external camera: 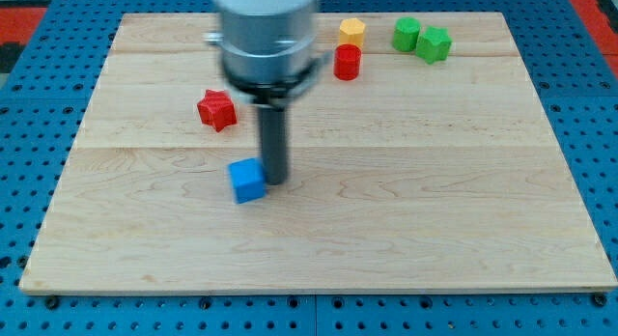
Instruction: Push the blue cube closer to the red star
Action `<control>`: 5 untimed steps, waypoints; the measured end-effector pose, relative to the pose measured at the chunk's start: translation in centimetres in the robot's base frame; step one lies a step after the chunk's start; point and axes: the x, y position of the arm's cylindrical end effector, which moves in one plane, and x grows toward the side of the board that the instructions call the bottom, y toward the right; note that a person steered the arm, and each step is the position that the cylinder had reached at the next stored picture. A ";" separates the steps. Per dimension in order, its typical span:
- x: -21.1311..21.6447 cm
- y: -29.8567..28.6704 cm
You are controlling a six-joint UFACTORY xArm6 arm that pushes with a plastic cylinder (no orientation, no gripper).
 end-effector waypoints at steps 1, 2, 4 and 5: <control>2.1 3.8; 3.6 4.7; 8.2 -1.5; 8.2 -3.9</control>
